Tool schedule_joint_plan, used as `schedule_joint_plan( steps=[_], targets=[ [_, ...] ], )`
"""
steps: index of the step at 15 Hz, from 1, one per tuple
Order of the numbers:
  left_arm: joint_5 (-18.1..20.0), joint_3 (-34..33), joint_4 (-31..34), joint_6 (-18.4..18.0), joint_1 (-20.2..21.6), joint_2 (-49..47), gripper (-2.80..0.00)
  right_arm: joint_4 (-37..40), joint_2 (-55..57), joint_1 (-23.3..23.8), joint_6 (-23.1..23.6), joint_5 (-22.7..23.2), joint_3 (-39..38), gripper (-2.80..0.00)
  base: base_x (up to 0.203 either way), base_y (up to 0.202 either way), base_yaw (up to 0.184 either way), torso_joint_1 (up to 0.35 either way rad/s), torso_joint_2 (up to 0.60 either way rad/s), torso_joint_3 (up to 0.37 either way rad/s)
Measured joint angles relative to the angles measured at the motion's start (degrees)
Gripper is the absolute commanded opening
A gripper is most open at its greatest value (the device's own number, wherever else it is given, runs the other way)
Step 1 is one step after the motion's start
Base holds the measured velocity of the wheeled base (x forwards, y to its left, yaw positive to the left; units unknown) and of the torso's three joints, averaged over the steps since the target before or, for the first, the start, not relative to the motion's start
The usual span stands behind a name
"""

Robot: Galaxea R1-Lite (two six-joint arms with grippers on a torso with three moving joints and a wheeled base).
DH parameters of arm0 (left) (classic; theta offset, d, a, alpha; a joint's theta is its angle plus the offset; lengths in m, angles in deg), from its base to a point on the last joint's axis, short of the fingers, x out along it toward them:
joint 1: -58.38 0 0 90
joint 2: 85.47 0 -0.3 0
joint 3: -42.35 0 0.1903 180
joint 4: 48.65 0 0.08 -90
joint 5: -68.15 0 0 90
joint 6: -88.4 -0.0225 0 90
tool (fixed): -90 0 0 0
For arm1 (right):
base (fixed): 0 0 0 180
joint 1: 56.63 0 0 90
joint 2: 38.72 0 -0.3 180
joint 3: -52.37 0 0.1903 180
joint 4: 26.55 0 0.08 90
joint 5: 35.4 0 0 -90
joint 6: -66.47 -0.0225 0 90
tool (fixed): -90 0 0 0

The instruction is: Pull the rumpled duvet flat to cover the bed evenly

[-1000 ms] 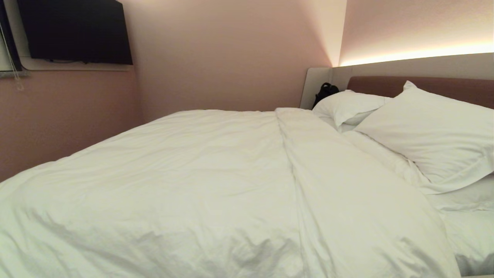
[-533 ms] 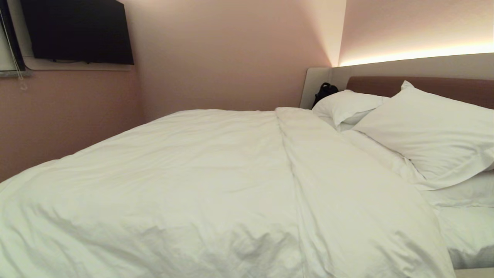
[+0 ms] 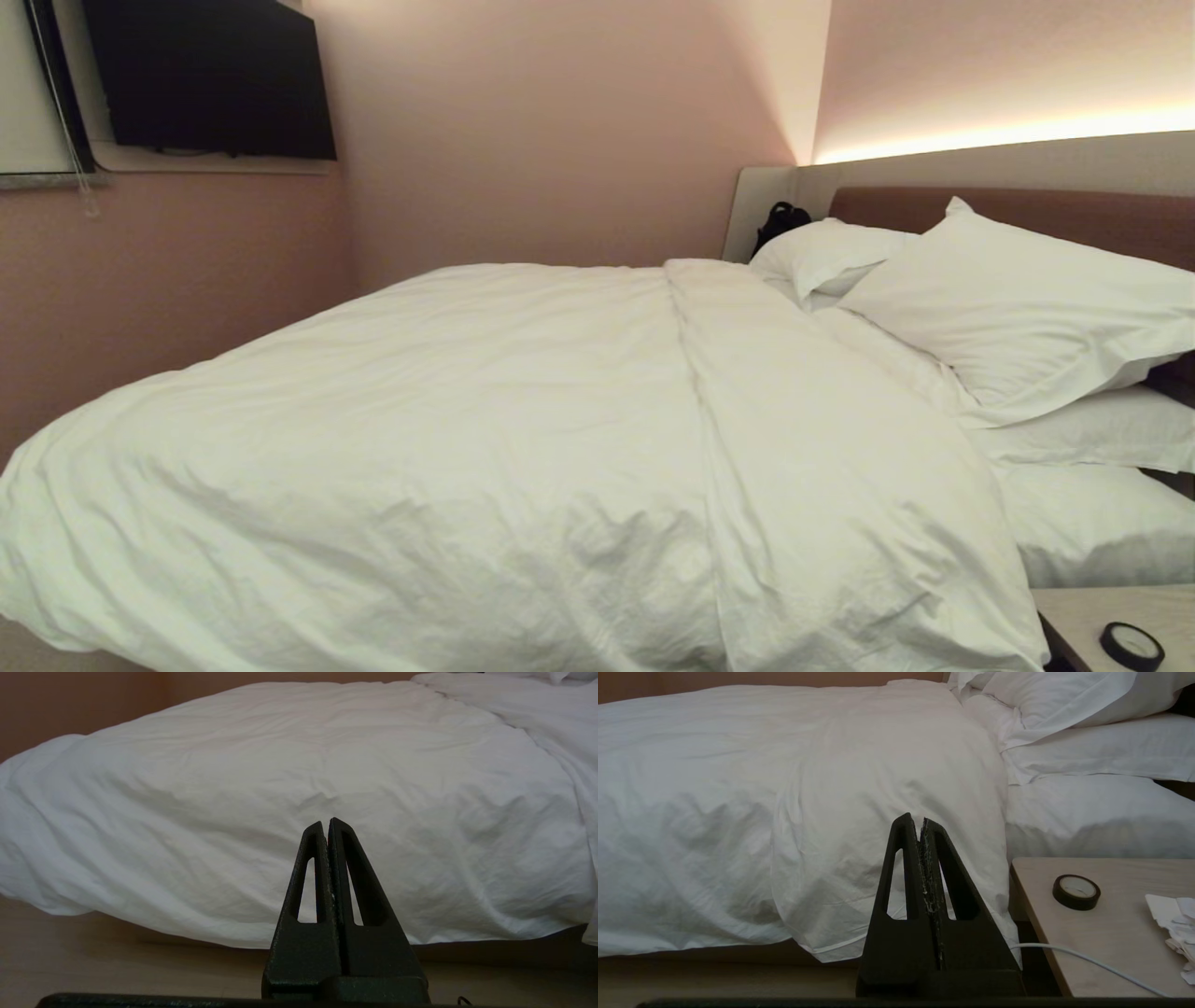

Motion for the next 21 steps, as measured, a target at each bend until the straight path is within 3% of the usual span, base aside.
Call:
schedule_joint_plan(
  steps=[21],
  targets=[
    [0.2,0.0,0.0,0.0,0.0,0.0,-2.8,0.0,0.0,0.0,0.0,0.0,0.0,-2.8,0.0,0.0,0.0,0.0,0.0,0.0]
  ],
)
